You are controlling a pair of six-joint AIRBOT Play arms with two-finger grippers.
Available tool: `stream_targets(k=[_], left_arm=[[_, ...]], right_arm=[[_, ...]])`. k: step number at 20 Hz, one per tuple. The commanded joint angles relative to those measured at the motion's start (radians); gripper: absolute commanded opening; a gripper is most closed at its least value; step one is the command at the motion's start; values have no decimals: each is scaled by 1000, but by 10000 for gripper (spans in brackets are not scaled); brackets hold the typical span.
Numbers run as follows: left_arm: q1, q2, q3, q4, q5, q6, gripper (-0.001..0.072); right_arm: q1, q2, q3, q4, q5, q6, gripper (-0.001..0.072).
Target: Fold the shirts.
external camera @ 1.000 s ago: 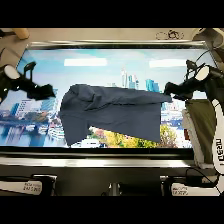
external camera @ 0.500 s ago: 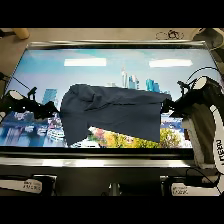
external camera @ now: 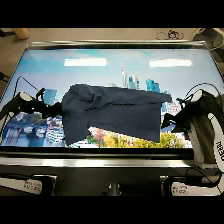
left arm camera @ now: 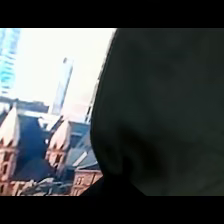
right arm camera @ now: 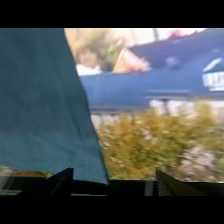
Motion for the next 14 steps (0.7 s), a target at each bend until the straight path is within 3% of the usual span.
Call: stream_targets(k=[1,4,6,8,9,12,14], left_arm=[[-5,26,1,-11,-2,4,29],[-6,64,1,-11,-28,8,29],[-6,86,1,-11,-36,11,29],[-6,109,1,-11,-40,11,29],[-6,128,2,-11,-40,11,29],[-4,241,62,-11,-55,44,27],[-4,382,196,-11,-50,45,27]], right_arm=[[-14,0,-140,117,-62,-49,553],[-13,0,-213,211,-132,-79,545],[-13,0,-231,262,-188,-89,479],[-14,0,-231,337,-222,-101,253],[-14,0,-230,388,-221,-125,47],[-14,67,-138,435,-135,-256,20],[-15,207,41,364,-150,-265,20]])
